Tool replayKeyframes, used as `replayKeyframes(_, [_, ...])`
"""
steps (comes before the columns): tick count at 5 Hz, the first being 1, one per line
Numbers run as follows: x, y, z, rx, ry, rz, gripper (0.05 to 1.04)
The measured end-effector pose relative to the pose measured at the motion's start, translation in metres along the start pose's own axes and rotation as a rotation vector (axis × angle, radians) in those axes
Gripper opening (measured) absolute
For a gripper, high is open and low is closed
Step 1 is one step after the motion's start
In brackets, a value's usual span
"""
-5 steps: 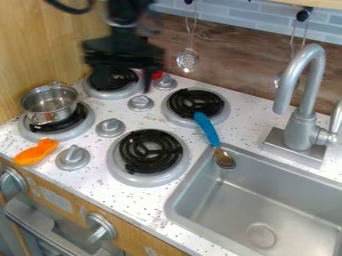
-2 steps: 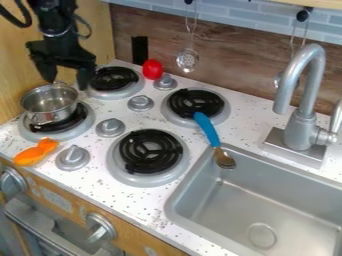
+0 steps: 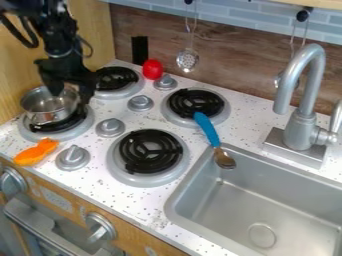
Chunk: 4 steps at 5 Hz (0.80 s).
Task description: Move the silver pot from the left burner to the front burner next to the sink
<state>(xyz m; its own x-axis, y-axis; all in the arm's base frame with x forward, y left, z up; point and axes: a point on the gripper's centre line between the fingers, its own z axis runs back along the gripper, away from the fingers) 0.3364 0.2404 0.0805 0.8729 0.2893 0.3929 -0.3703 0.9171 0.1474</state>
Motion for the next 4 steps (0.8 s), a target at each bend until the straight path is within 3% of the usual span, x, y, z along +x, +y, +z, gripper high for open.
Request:
replayKeyframes(1, [0.004, -0.005, -0.017, -0.035, 0.007, -0.038, 1.002])
replayKeyframes(3, [0.006, -0.006, -0.04, -0.05, 0.059, -0.037, 0.963])
replayKeyframes(4, [0.011, -0.008, -0.042, -0.046, 0.028, -0.03, 0.687])
